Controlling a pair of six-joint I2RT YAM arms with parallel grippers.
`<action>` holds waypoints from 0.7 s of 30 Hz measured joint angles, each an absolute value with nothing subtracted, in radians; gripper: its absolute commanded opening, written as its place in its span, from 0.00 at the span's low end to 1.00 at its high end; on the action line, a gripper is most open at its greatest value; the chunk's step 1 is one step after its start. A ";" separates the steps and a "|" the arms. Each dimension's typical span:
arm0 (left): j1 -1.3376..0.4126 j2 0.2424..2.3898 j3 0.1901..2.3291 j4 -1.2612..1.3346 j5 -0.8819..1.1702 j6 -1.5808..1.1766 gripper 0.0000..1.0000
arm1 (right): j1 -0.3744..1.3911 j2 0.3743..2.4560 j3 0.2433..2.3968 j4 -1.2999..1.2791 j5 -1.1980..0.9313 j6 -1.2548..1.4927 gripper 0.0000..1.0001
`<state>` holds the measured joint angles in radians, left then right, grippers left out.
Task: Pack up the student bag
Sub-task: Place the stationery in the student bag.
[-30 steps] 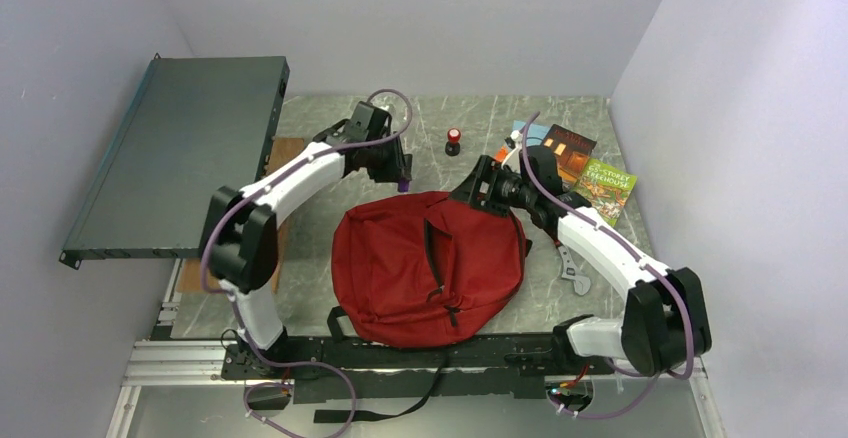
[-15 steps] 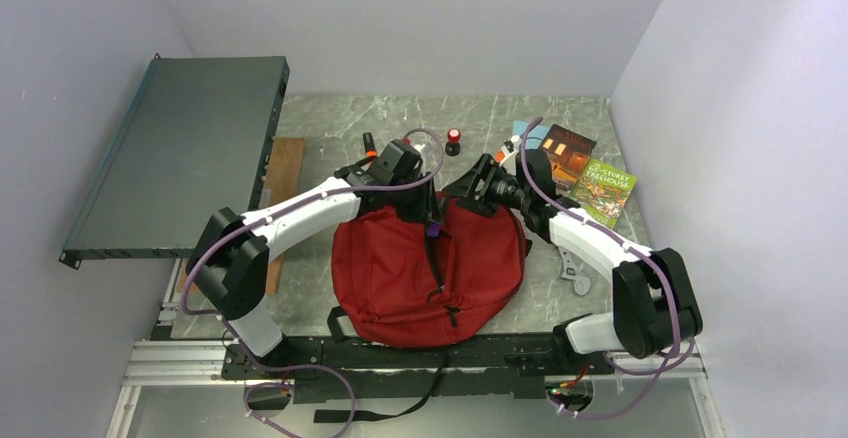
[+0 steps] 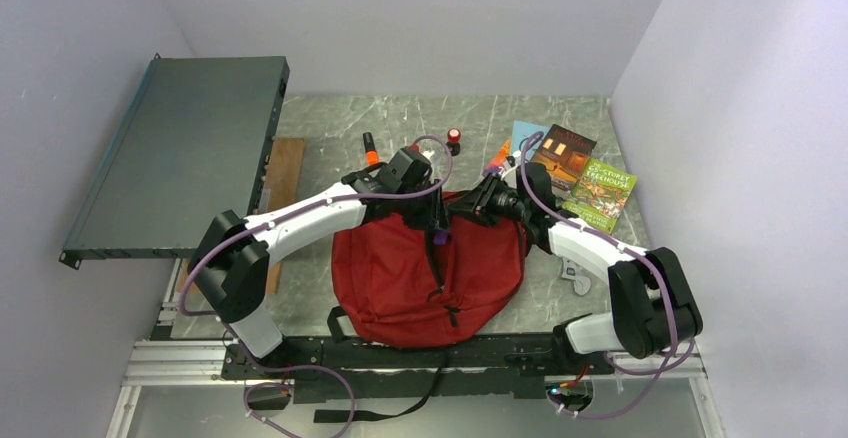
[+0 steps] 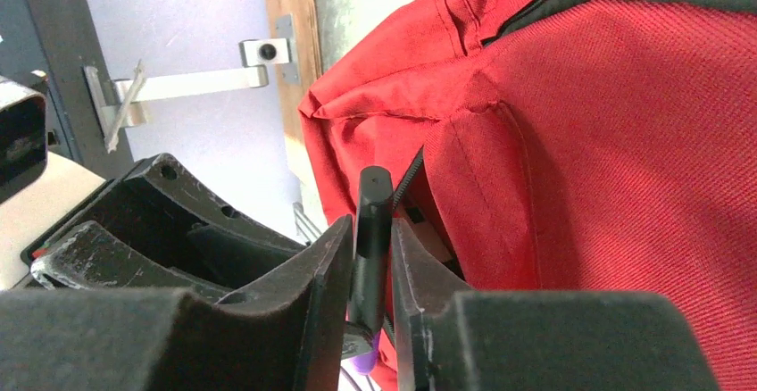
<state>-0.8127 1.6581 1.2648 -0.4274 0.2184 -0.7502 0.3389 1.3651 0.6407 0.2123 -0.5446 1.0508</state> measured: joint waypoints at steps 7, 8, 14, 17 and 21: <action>-0.822 1.641 1.264 -0.432 0.202 -0.750 0.10 | 0.334 1.353 0.604 0.273 -0.563 1.074 0.00; -0.823 1.637 1.262 -0.434 0.200 -0.750 0.14 | 0.334 1.351 0.599 0.283 -0.567 1.076 0.00; -0.829 1.596 1.223 -0.428 0.194 -0.747 0.65 | 0.336 1.330 0.574 0.317 -0.593 1.068 0.00; -0.831 1.546 1.189 -0.433 0.190 -0.744 0.84 | 0.342 1.295 0.551 0.315 -0.585 1.008 0.00; -0.831 1.456 1.182 -0.461 0.167 -0.718 0.99 | 0.390 1.228 0.529 0.290 -0.522 0.896 0.00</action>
<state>-0.8310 1.4555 1.1820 -0.4606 0.1673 -0.7181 0.3901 1.2278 0.5293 0.2905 -0.5217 0.8955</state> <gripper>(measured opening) 0.895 0.042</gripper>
